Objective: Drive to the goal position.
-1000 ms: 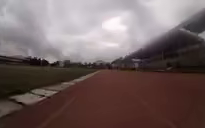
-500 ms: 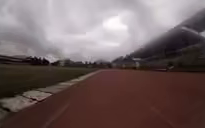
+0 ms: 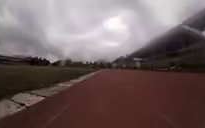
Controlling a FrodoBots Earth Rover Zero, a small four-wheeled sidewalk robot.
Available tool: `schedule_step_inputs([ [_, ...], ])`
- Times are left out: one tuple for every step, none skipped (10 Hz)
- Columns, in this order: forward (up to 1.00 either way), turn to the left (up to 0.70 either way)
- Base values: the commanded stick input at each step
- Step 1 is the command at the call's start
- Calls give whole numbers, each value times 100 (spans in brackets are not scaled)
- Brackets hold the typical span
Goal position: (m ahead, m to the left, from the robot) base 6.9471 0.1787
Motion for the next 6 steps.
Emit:
schedule_step_inputs([
  [70,-2],
  [70,-31],
  [70,-35],
  [70,-34],
  [70,-25],
  [70,-15],
])
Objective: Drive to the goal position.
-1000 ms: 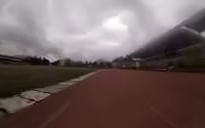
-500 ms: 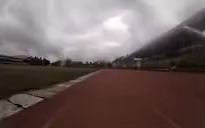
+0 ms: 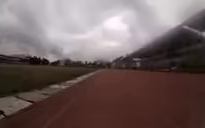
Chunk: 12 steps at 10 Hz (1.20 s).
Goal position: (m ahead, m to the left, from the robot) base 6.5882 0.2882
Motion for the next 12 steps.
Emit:
schedule_step_inputs([
  [70,-3],
  [70,0],
  [70,0],
  [70,2],
  [70,2],
  [70,0],
  [70,3],
  [70,-35],
  [70,-35],
  [70,-35],
  [70,-35],
  [70,7],
])
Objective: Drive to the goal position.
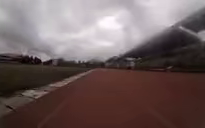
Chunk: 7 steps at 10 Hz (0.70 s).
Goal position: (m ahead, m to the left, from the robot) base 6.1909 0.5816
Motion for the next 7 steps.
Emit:
schedule_step_inputs([
  [70,3],
  [70,0],
  [70,0],
  [70,0],
  [70,0],
  [70,0],
  [70,0],
])
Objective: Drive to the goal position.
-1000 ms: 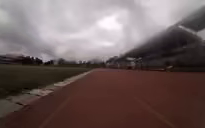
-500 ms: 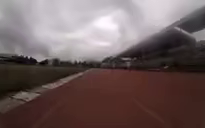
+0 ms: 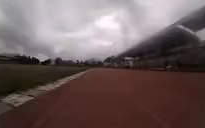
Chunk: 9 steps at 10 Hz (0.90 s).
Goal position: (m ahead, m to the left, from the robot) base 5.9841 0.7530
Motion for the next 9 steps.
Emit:
schedule_step_inputs([
  [70,0],
  [70,0],
  [70,0],
  [70,0],
  [70,0],
  [70,0],
  [70,0],
  [70,0],
  [70,1],
])
